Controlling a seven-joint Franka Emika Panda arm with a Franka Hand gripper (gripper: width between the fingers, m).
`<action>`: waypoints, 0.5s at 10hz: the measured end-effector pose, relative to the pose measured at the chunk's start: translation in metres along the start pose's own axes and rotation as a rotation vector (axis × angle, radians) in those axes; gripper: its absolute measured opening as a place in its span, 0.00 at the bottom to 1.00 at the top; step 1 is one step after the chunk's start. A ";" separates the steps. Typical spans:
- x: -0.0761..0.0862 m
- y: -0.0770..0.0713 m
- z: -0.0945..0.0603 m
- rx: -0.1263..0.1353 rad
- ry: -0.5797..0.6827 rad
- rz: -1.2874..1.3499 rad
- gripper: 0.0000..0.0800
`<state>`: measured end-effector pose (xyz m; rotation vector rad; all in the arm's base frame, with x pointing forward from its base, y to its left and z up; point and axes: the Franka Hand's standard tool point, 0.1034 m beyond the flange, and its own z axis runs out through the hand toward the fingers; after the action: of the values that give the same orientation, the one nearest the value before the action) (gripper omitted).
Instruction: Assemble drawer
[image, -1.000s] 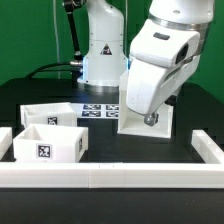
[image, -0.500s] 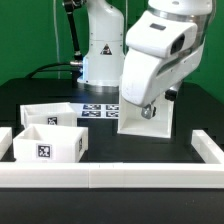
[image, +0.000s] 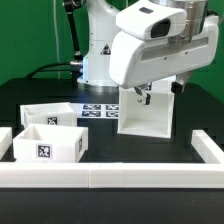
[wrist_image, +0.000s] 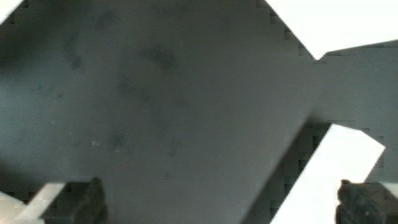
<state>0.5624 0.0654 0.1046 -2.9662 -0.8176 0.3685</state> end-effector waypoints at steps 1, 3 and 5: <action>0.000 0.000 0.000 0.001 0.000 0.061 0.81; -0.005 0.001 -0.009 -0.014 0.029 0.274 0.81; -0.022 -0.011 -0.013 -0.032 0.095 0.359 0.81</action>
Offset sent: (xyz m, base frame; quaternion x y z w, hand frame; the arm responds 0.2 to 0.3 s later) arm -0.0309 -0.0166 0.0243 -0.0795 0.0749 0.2434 0.9638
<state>0.5421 0.0641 0.1232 -3.1273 -0.2812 0.2239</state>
